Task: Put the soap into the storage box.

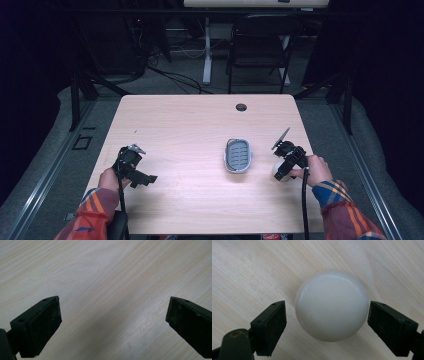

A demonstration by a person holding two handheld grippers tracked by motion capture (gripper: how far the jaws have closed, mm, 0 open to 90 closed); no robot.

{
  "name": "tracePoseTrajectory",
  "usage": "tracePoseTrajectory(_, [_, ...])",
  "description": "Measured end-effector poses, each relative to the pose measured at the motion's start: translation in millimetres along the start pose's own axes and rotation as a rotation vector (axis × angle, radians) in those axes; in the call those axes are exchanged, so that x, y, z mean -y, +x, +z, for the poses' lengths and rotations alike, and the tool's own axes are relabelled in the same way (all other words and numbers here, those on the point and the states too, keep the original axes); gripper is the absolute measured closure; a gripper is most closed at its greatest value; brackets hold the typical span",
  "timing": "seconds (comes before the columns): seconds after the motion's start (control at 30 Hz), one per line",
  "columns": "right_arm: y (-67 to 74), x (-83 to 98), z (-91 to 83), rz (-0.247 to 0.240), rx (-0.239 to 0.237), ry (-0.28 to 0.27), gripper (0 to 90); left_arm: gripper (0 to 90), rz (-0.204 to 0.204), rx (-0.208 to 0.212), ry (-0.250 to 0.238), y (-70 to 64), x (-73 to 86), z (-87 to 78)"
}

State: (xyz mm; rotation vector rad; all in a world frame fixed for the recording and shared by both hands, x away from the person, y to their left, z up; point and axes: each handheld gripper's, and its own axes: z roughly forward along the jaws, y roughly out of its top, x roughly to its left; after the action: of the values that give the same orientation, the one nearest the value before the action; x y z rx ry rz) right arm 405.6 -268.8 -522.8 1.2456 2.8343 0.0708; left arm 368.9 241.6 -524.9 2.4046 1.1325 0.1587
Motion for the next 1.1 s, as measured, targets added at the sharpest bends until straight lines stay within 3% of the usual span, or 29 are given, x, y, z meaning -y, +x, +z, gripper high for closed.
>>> tracePoseTrajectory(0.03, [4.5, 2.9, 8.0, 0.077, -0.025, -0.102, 15.8, 0.0, 0.000, -0.001, 0.001, 0.1, 0.0, 0.0])
tracePoseTrajectory(0.07, [0.7, -1.1, 3.1, 0.017, -0.015, -0.025, 15.8, 0.0, 0.000, 0.000, 0.001, 0.2, 0.0, 0.0])
tracePoseTrajectory(0.13, [2.9, -1.6, 7.7, 0.053, -0.026, -0.061, 15.3, 0.0, -0.004, 0.002, 0.000, 0.0, 0.0, 0.3])
tracePoseTrajectory(0.17, [0.9, -4.1, 6.2, 0.020, -0.014, -0.018, 15.2, 0.0, -0.005, 0.004, 0.001, 0.1, -0.1, 0.5])
tracePoseTrajectory(0.2, [1.8, -4.6, 8.5, 0.034, -0.020, -0.029, 15.6, 0.0, -0.001, 0.003, 0.004, 0.4, -0.3, 0.5])
tracePoseTrajectory(0.23, [0.9, -6.2, 8.4, 0.019, -0.019, -0.009, 16.2, 0.0, -0.003, 0.004, 0.004, 0.3, -0.4, 0.6])
tracePoseTrajectory(0.27, [0.1, -6.8, 9.7, 0.016, -0.012, -0.014, 17.6, 0.0, -0.003, 0.004, 0.004, 0.4, -0.4, 0.7])
tracePoseTrajectory(0.3, [1.6, -6.3, 11.9, 0.046, -0.020, -0.042, 19.0, 0.0, -0.004, 0.006, 0.004, 0.3, -0.6, 1.0])
tracePoseTrajectory(0.33, [-0.6, -8.7, 9.3, 0.019, -0.010, 0.005, 19.6, 0.0, -0.003, 0.004, 0.003, 0.3, -0.7, 1.2])
tracePoseTrajectory(0.43, [-2.3, -10.7, 8.5, 0.003, -0.006, 0.032, 22.6, 0.0, -0.001, 0.004, 0.005, 0.0, -1.0, 1.6])
tracePoseTrajectory(0.47, [0.7, -8.4, 13.8, 0.056, -0.022, -0.031, 22.8, 0.0, -0.001, 0.004, 0.006, 0.0, -1.0, 1.4])
tracePoseTrajectory(0.53, [-2.6, -12.1, 8.7, -0.004, -0.005, 0.052, 23.0, 0.0, -0.002, 0.004, 0.006, 0.0, -0.7, 1.1])
tracePoseTrajectory(0.57, [-0.7, -10.6, 11.8, 0.027, -0.017, 0.011, 23.0, 0.0, -0.002, 0.004, 0.007, 0.0, -0.5, 1.2])
tracePoseTrajectory(0.67, [-1.9, -13.1, 10.7, 0.000, -0.010, 0.047, 23.1, 0.0, 0.000, 0.005, 0.008, -0.1, -0.1, 0.8])
tracePoseTrajectory(0.7, [0.0, -11.8, 14.0, 0.033, -0.022, 0.011, 23.2, 0.0, 0.002, 0.005, 0.008, -0.3, -0.1, 0.7])
tracePoseTrajectory(0.87, [-1.9, -14.9, 11.0, 0.005, -0.012, 0.066, 23.5, 0.0, 0.013, 0.005, 0.009, -1.2, -0.7, 0.7])
tracePoseTrajectory(1.07, [-2.1, -14.7, 10.3, 0.000, -0.024, 0.070, 23.6, 0.0, 0.023, 0.003, 0.016, -2.5, -1.4, 1.7])
tracePoseTrajectory(1.1, [-0.1, -12.7, 11.9, 0.034, -0.030, 0.026, 23.7, 0.0, 0.024, 0.003, 0.016, -2.6, -1.3, 1.5])
